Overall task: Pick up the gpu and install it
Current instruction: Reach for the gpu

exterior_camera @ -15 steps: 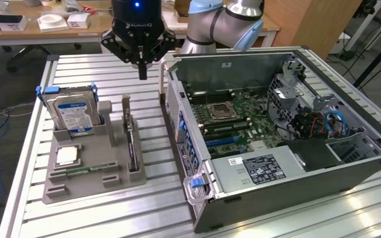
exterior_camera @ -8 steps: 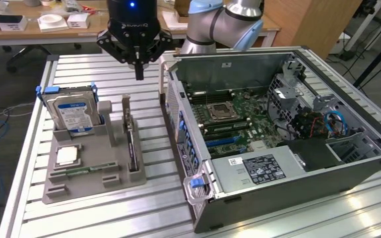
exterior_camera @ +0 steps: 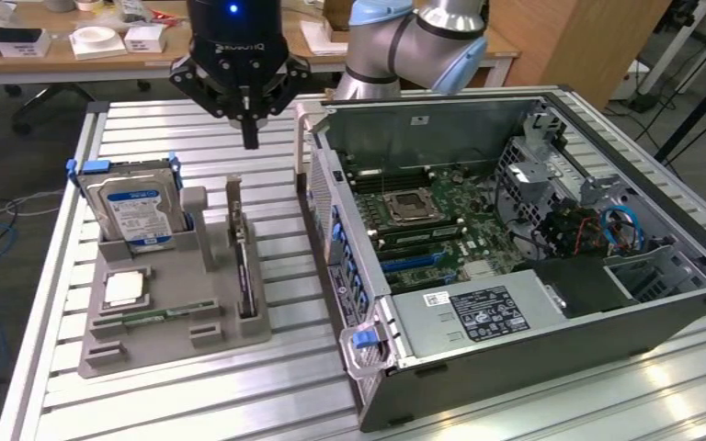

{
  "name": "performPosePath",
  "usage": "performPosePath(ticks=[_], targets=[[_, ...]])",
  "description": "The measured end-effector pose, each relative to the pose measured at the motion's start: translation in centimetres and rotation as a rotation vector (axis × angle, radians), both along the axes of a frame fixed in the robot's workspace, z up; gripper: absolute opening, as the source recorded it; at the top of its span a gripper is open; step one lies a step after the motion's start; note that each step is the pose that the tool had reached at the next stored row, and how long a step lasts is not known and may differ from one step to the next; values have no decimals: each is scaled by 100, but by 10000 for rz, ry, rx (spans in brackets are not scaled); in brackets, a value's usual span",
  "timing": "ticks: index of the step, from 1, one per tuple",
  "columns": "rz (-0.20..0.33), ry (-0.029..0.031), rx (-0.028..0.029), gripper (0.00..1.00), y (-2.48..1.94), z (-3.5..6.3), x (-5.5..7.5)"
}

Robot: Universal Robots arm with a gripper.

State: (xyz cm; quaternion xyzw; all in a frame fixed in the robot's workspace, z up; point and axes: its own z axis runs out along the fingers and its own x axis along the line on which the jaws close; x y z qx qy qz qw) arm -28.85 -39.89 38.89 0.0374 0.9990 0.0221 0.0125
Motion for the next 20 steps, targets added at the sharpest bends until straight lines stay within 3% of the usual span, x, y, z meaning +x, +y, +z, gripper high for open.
performPosePath(ticks=[20], targets=[[-1, 0, 0, 11, 0, -3, -226]])
